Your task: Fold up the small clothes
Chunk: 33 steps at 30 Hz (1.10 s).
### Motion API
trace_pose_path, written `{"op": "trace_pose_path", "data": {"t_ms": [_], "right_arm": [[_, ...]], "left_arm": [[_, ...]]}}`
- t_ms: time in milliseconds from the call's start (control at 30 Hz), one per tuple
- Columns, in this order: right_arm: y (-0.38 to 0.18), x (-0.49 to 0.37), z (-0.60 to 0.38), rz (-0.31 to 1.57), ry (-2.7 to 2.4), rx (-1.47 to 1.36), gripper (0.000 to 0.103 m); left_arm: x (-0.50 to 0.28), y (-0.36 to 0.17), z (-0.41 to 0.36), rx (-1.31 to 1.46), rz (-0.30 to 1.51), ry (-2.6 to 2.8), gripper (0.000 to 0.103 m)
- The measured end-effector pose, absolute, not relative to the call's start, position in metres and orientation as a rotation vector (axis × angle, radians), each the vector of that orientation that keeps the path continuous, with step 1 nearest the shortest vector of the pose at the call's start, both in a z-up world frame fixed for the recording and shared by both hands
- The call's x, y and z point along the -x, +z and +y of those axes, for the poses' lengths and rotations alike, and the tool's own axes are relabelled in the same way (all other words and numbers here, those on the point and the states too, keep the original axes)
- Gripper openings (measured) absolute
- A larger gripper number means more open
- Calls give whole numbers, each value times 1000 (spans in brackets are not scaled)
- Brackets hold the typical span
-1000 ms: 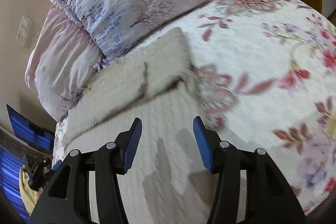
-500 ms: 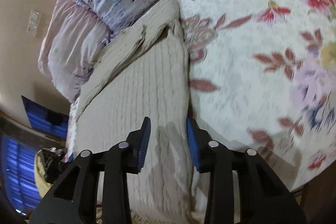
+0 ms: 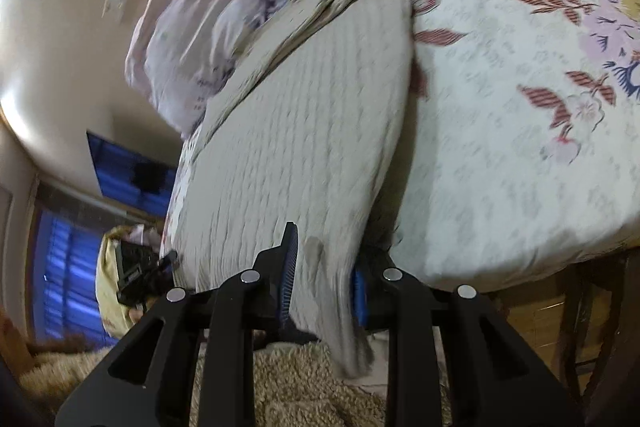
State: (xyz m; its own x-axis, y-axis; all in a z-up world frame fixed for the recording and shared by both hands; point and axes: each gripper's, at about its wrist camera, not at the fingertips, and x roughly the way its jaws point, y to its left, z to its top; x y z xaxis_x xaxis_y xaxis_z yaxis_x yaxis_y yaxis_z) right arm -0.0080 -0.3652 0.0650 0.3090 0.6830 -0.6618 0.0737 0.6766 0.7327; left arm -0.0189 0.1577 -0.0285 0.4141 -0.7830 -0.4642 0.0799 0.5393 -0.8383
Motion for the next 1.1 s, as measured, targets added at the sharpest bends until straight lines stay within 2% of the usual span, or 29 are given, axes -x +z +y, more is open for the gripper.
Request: {"op": "trace_pose_path", "data": {"t_ms": [167, 267, 333, 800, 1100], "right_arm": [[71, 12, -353, 1232, 491, -693, 26], [74, 11, -345, 1236, 489, -645, 15], [78, 9, -344, 1211, 471, -623, 9], [154, -25, -332, 796, 246, -276, 8], [170, -86, -317, 689, 160, -151, 7]], "left_arm": [[23, -25, 146, 764, 1028, -674, 18], [23, -22, 135, 690, 1038, -682, 9], [22, -19, 132, 663, 1024, -672, 7], [-27, 64, 156, 470, 724, -426, 6], [-96, 92, 153, 394, 669, -316, 6]]}}
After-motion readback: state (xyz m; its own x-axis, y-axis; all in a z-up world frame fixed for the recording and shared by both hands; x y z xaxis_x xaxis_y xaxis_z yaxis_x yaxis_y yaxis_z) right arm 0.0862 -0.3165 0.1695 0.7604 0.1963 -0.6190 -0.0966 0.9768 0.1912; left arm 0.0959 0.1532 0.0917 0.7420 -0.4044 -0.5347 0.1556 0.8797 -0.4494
